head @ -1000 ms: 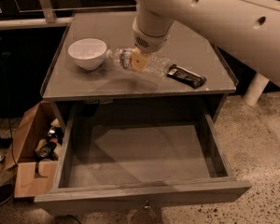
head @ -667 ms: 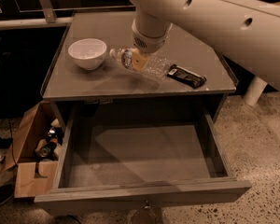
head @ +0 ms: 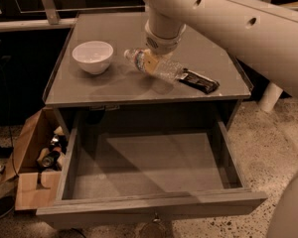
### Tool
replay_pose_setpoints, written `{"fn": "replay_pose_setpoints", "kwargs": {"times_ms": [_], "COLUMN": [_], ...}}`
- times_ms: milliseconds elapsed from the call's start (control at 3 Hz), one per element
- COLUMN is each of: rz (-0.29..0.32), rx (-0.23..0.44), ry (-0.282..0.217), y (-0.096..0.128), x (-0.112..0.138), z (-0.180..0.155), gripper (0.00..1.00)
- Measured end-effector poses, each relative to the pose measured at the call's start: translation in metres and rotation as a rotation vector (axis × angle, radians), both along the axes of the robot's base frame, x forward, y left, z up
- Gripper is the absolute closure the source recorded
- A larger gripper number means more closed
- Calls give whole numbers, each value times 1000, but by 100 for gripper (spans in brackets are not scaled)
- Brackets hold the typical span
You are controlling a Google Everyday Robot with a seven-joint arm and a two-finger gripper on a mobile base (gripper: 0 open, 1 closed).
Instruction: Pick water bottle from top drawer and place on counter
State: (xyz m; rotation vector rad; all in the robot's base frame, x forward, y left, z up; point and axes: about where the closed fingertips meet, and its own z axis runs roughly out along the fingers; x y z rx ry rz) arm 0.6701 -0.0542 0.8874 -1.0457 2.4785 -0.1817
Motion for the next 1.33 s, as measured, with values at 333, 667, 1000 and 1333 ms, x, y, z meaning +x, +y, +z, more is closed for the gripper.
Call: {"fn": "replay_pose_setpoints", "kwargs": {"times_ms": [333, 667, 1000, 1333], "rz": [-18, -31, -39, -40], "rx": [30, 45, 51, 52], "ry": [10, 29, 45, 49], "y": [-1, -3, -5, -6], "x": [8, 11, 12, 12], "z": [-3, -10, -18, -20], "gripper": [100, 100, 100, 100]}}
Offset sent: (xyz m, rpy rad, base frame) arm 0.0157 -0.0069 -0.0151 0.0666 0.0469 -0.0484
